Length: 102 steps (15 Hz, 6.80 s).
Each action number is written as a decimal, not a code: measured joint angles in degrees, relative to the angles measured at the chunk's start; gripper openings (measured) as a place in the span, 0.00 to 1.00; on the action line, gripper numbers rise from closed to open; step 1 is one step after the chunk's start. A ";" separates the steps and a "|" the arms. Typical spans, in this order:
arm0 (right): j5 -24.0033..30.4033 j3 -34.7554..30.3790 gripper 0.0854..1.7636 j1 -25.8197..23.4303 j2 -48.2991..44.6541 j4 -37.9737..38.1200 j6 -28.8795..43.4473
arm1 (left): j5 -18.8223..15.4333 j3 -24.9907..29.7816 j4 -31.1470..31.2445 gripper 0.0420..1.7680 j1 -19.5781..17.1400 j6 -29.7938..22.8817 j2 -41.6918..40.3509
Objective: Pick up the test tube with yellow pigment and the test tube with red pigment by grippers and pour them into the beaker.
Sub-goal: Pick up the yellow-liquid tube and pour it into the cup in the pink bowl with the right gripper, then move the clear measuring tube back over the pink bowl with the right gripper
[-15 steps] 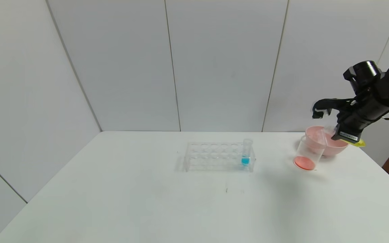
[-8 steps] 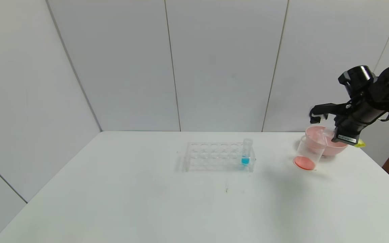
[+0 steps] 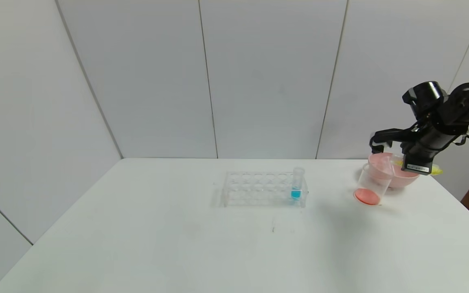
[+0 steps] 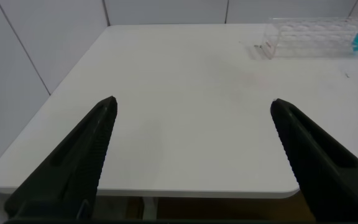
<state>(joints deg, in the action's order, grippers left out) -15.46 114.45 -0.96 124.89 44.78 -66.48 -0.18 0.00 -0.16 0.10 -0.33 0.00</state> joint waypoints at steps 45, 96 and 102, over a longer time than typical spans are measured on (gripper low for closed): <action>2.84 -0.09 0.26 0.94 -0.26 -3.36 -20.42 | 0.00 0.00 0.02 1.00 0.00 0.01 0.00; 22.08 -6.36 0.26 -13.91 11.50 -45.43 56.33 | 0.00 0.00 0.02 1.00 0.00 0.01 0.00; 22.08 -11.17 0.26 -13.39 12.07 -48.87 56.38 | 0.00 0.00 0.02 1.00 0.00 0.00 0.00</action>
<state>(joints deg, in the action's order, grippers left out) 6.62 103.28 -14.35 136.96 -4.10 -10.09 -0.18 0.00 -0.13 0.10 -0.33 0.00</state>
